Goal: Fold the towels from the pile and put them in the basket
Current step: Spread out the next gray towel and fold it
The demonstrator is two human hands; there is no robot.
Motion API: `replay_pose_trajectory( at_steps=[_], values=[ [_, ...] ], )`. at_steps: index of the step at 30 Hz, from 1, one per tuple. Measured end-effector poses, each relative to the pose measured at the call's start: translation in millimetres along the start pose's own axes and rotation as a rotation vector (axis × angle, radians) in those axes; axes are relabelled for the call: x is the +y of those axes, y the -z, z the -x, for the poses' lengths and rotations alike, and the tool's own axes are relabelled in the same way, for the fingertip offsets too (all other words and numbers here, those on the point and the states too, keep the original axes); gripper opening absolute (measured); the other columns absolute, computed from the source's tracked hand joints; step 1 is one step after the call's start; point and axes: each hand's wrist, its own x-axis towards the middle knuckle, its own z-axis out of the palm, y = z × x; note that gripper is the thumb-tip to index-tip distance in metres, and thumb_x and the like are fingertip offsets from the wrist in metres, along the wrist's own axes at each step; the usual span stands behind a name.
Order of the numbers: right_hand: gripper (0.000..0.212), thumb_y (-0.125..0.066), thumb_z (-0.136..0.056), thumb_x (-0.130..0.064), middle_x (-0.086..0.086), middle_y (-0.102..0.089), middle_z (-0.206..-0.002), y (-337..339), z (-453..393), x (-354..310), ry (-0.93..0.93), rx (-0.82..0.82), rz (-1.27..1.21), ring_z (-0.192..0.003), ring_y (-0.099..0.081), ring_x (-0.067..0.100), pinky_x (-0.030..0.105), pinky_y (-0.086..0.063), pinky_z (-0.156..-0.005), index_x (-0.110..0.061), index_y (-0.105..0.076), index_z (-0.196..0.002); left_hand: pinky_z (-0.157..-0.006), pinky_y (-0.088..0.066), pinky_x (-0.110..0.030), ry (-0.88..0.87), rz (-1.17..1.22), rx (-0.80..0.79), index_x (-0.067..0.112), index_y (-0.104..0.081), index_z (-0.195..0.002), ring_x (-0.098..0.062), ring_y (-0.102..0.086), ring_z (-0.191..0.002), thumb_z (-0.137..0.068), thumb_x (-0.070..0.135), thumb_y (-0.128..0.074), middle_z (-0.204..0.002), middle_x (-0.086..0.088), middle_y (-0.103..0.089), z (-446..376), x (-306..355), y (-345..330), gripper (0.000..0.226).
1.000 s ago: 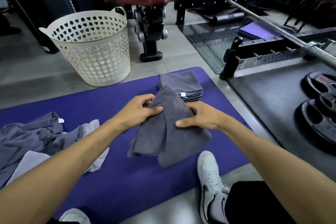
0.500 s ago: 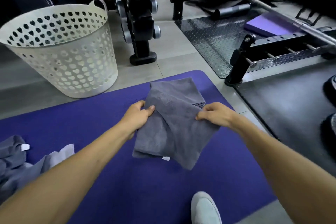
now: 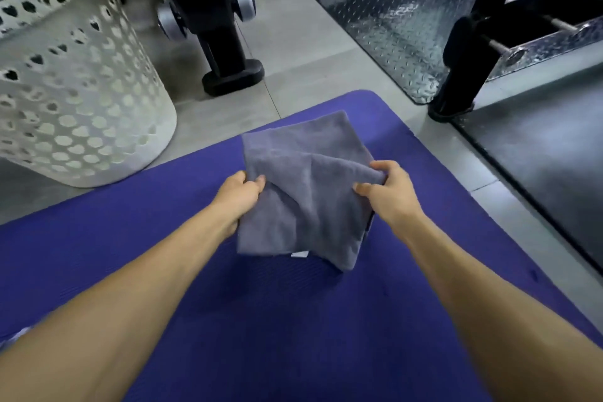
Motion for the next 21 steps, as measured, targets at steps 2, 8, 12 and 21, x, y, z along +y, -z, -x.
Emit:
replay_pose_trajectory(
  at_steps=[2, 8, 12, 21],
  values=[
    [0.042, -0.074, -0.084, -0.022, -0.006, -0.061, -0.113, 1.3, 1.7, -6.5, 0.079, 0.079, -0.05, -0.1, -0.062, 0.012, 0.027, -0.053, -0.076, -0.023, -0.054, -0.121, -0.081, -0.058, -0.038, -0.025, 0.013, -0.007, 0.016, -0.061, -0.108, -0.021, -0.071, -0.09, -0.099, 0.032, -0.057, -0.105, -0.006, -0.072, 5.5, 7.7, 6.1, 0.019],
    [0.045, -0.074, -0.077, -0.045, -0.007, -0.07, -0.106, -0.7, -44.2, -78.3, 0.228, 0.195, -0.208, -0.097, -0.067, 0.011, 0.039, -0.056, -0.089, -0.025, -0.06, -0.115, -0.061, -0.051, -0.025, -0.118, 0.121, 0.082, 0.019, -0.06, -0.11, -0.013, -0.068, -0.085, -0.101, 0.038, -0.051, -0.1, 0.002, -0.07, 4.4, 51.1, 12.4, 0.023],
    [0.076, -0.065, -0.089, -0.046, 0.007, -0.05, -0.142, -9.4, -75.7, -87.9, 0.021, -0.036, 0.089, -0.128, -0.052, 0.027, 0.031, -0.043, -0.094, -0.016, -0.03, -0.15, -0.081, -0.05, -0.03, -0.059, 0.027, 0.148, 0.015, -0.052, -0.127, -0.019, -0.062, -0.102, -0.1, 0.04, -0.051, -0.123, -0.002, -0.062, -21.3, 46.8, 1.3, 0.037],
    [0.036, -0.06, -0.094, -0.021, 0.005, -0.063, -0.117, -11.6, -75.4, -34.6, 0.1, -0.056, 0.319, -0.094, -0.056, 0.017, 0.022, -0.041, -0.069, -0.012, -0.053, -0.128, -0.074, -0.052, -0.028, -0.098, -0.01, 0.057, 0.026, -0.054, -0.108, -0.012, -0.066, -0.095, -0.095, 0.03, -0.063, -0.108, 0.006, -0.066, -36.4, 20.2, 3.2, 0.016]
  ],
)
